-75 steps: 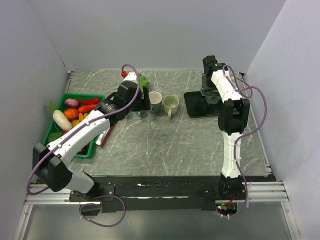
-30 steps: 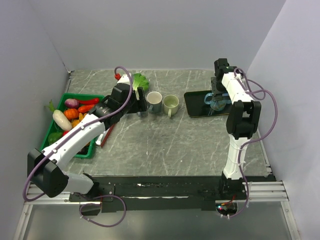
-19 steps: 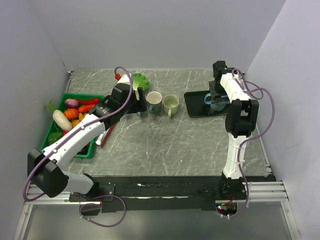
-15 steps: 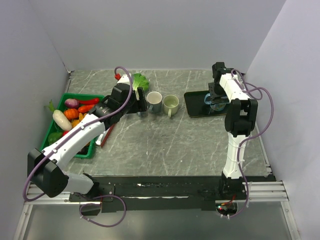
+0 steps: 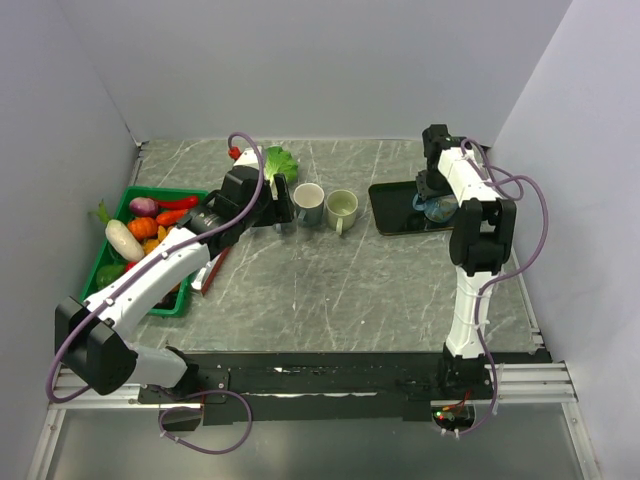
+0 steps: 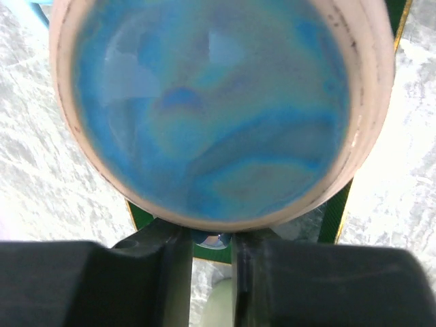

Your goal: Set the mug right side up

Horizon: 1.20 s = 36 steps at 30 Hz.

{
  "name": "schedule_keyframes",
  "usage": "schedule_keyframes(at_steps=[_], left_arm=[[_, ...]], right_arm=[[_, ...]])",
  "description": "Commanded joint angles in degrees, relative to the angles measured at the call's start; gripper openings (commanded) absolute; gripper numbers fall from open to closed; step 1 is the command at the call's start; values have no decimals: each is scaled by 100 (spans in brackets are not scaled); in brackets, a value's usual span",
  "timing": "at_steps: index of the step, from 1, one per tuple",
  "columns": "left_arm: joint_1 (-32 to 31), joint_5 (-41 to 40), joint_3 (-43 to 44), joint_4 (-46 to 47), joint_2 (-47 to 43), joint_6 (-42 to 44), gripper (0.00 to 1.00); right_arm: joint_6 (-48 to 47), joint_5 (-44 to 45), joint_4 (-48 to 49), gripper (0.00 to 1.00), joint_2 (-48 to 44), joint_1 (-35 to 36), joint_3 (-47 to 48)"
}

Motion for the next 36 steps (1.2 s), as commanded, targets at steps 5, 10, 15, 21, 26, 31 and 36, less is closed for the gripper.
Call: schedule_keyframes(at_steps=[5, 10, 15, 21, 26, 31, 36], left_arm=[[38, 83, -21, 212, -156, -75, 83], [56, 109, -30, 221, -182, -93, 83], [47, 153, -39, 256, -235, -119, 83], [47, 206, -39, 282, -279, -163, 83], [56, 320, -12, 309, -305, -216, 82], [56, 504, 119, 274, -349, -242, 83], [56, 890, 400, 230, -323, -339, 85]], right_arm=[[14, -71, 263, 0, -99, -88, -211], [-83, 26, 290, 0, -222, -36, -194], [-275, 403, 61, 0, -450, 307, 17], [-460, 667, 385, 0, -1073, 667, -543], [-733, 624, 816, 0, -1626, 817, -844], [-1208, 369, 1432, 0, -2190, 905, -1204], [-1735, -289, 2291, 0, -3051, 905, -1905]])
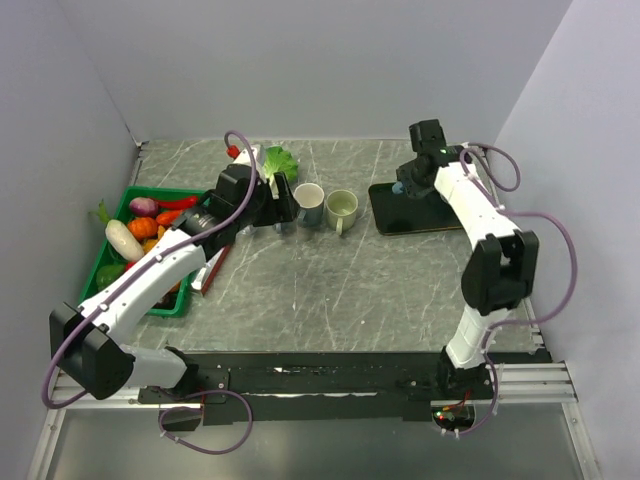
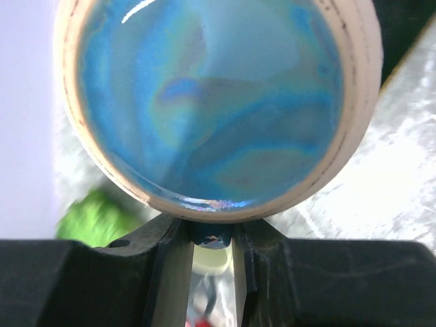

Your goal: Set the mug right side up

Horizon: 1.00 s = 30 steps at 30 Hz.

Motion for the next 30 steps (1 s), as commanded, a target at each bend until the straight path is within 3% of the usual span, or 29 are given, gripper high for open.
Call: schedule_keyframes(at_steps=[1, 7, 15, 21, 30], left_arm=[[34, 565, 446, 201, -170, -175, 87], [69, 1189, 728, 394, -170, -368, 99], [148, 2253, 763, 1053, -223, -746, 96], [174, 3157, 457, 2105, -275, -1282, 96], [166, 3827, 341, 3786, -117, -1959, 96]], right_arm=[[-649, -584, 1499, 0, -1159, 11, -514], [-1098, -1913, 2458, 0, -2108, 2, -1288], [-1062, -3661, 4662, 0, -3400, 46, -2379], [-1467, -4137, 4947, 0, -4007, 187, -2309], [-1055, -4542, 6238, 0, -4526, 635, -2748]])
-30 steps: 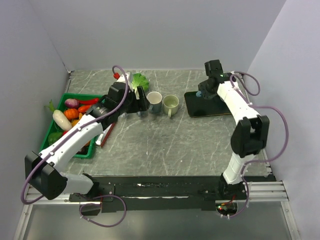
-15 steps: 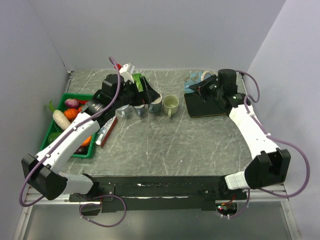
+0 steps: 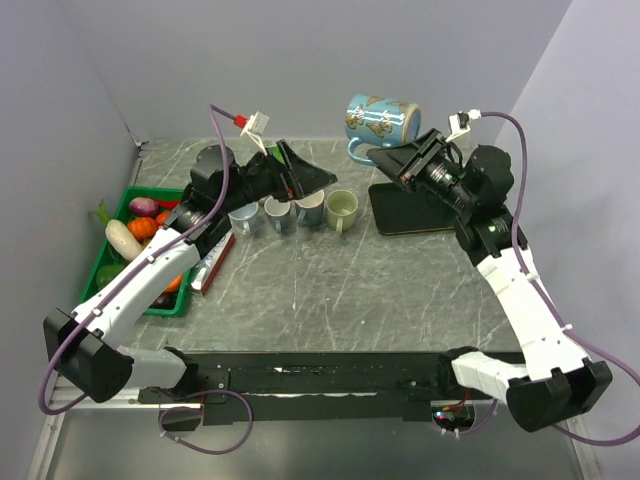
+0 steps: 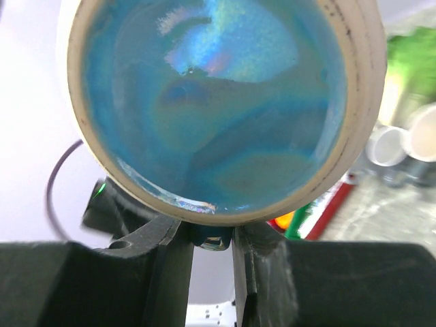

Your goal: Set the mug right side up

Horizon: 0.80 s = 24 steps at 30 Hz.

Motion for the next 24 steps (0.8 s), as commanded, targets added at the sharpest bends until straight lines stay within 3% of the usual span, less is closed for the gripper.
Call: schedule_keyframes(at_steps=[1, 6, 14, 18, 24], left_arm=[[17, 562, 81, 1365, -17, -368, 96], [17, 659, 336, 1559, -69, -70, 96], [17, 677, 380, 1929, 18, -587, 100], [17, 694, 451, 2008, 98, -973, 81], [17, 720, 380, 2289, 150, -1439, 72]], right_arm=[[185, -348, 1699, 0, -382, 270, -127], [265, -348, 2015, 0, -444, 568, -251], [317, -418, 2437, 0, -470, 841, -382], [379, -410, 2605, 0, -453, 921, -497], [519, -462, 2991, 0, -426, 1000, -681]])
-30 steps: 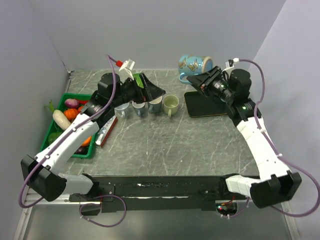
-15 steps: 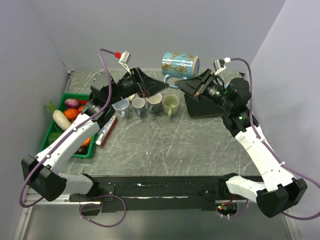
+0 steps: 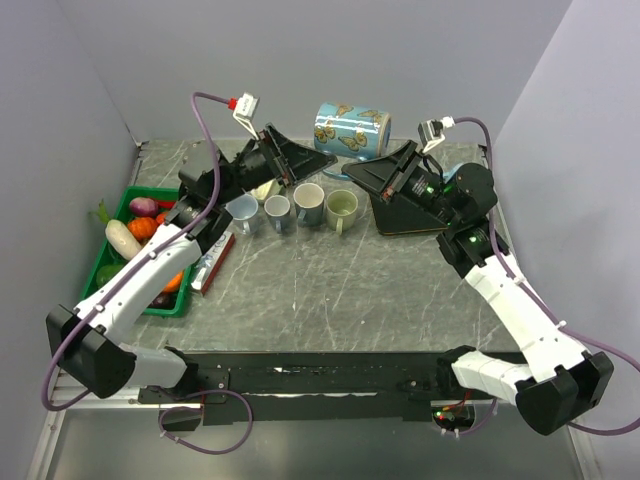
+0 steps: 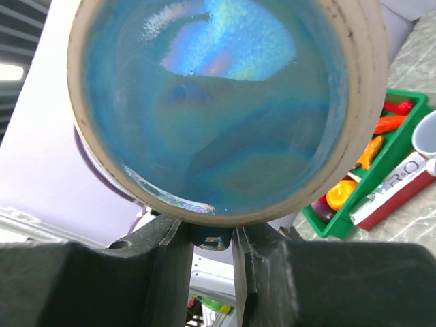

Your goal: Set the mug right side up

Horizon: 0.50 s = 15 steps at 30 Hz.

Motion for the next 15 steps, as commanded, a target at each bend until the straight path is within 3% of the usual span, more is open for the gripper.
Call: schedule_keyframes(at_steps=[1, 5, 9, 15], left_arm=[[0, 150, 164, 638, 50, -557, 71], [0, 246, 111, 945, 146, -891, 64], [0, 343, 102, 1114, 243, -1137, 46], [0, 519, 102, 1298, 322, -1331, 39]], right_arm=[[183, -60, 1483, 0, -247, 99, -108], [342, -43, 1826, 0, -230, 135, -259], [316, -8, 1810, 0, -221, 196, -303], [272, 19, 1722, 0, -230, 231, -364]])
